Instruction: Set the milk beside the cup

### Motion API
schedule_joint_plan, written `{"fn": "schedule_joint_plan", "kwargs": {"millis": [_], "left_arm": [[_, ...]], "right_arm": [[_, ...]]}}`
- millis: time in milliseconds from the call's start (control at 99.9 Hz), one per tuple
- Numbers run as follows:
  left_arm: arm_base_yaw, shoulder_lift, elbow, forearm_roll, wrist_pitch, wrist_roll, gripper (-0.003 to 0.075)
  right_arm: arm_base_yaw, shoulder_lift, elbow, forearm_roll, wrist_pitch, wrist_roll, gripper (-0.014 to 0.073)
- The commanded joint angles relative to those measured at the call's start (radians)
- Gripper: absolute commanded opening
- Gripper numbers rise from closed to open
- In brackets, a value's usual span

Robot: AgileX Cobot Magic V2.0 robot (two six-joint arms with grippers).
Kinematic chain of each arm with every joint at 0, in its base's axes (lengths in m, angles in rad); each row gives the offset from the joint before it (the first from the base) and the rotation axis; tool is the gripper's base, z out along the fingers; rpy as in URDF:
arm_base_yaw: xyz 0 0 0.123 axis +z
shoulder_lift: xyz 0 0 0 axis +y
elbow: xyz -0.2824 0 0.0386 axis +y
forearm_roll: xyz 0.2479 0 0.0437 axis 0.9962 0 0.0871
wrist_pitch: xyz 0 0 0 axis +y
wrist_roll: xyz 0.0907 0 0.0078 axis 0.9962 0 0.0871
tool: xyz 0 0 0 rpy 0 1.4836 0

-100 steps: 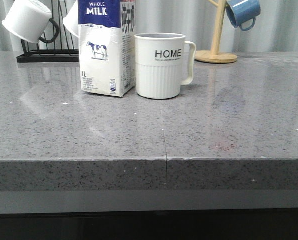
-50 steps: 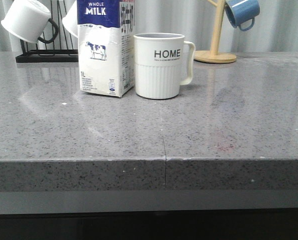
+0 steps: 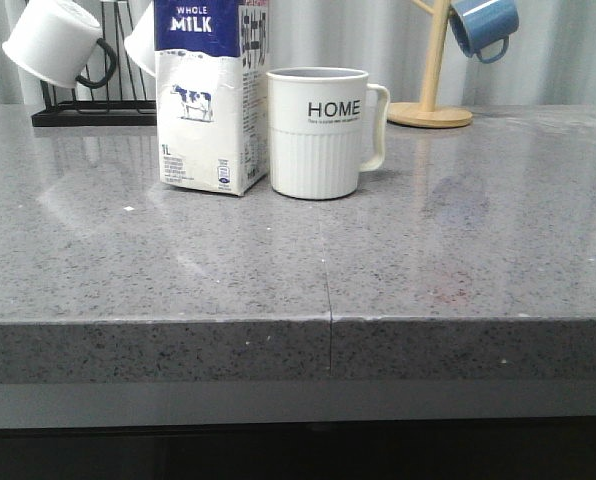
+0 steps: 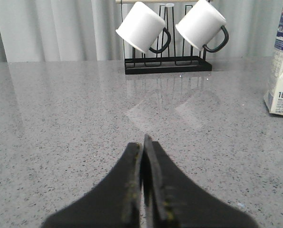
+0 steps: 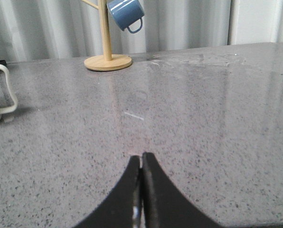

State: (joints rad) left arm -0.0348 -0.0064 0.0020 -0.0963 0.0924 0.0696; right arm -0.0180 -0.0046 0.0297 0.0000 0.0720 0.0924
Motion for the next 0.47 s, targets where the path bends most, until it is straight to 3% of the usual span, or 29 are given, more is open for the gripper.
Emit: {"fn": "schedule_joint_plan", "kwargs": {"millis": [0,460], "left_arm": [[0.000,-0.032,0.042,-0.003,-0.081,-0.008,-0.0021],[0.000,-0.032,0.042,-0.003,-0.081,-0.008,-0.0021]], "right_arm": [[-0.009,-0.023,-0.020,-0.017,-0.034,-0.013,-0.0025],[-0.009,-0.027,-0.020,-0.017,-0.031,-0.013,-0.0025]]}}
